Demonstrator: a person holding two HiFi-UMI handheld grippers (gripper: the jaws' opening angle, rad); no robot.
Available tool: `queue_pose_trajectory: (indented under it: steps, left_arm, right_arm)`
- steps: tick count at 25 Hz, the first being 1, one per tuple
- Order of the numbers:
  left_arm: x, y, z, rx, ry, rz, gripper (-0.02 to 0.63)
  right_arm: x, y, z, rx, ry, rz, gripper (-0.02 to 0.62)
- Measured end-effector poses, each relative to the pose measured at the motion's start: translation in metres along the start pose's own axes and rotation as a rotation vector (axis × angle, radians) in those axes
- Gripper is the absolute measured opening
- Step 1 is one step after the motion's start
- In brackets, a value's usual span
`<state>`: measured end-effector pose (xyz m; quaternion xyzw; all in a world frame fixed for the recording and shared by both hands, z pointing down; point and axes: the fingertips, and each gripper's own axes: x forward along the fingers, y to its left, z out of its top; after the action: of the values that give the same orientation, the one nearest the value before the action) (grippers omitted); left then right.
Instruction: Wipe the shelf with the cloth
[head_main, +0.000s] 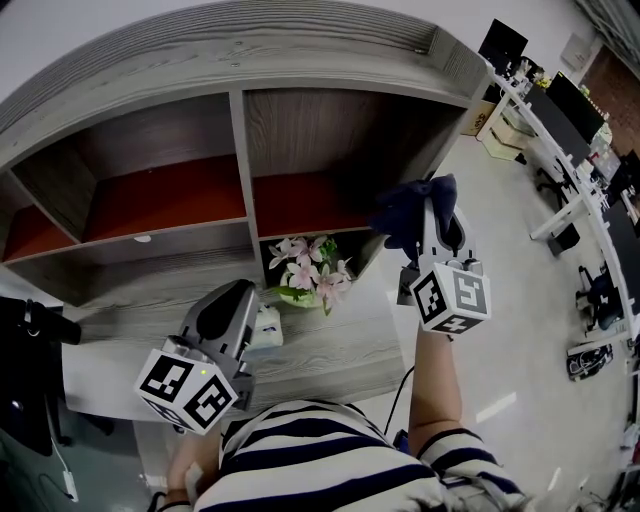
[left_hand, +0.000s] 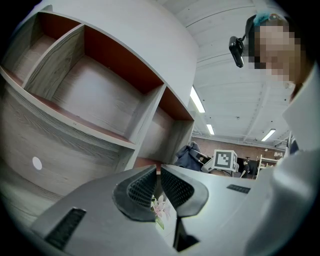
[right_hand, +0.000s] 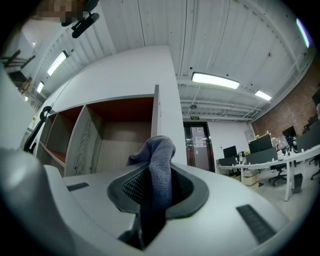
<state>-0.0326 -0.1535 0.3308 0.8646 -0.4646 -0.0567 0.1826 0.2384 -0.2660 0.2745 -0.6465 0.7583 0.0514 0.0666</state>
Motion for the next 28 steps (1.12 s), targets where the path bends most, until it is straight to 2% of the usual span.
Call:
queue_pose_trajectory:
  steps: [11,18,23,28]
  left_arm:
    - [0.001,0.001,-0.004,-0.006,0.009,0.007,0.038]
    - [-0.001,0.002,-0.007,-0.012,0.009,0.017,0.038]
    - [-0.004,0.005,-0.005,-0.018,-0.004,0.036,0.038]
    - [-0.010,0.009,-0.003,-0.019,-0.017,0.061,0.038]
  right_arm:
    - [-0.008,-0.002,-0.049,0.025,0.110,-0.011,0.081]
    - [-0.013,0.002,-0.049,0.022,0.134,0.012,0.081]
    - [-0.023,0.030,-0.014,0.058,0.061,0.104,0.081]
    - [-0.020,0.071,0.019,0.125,-0.020,0.254,0.081]
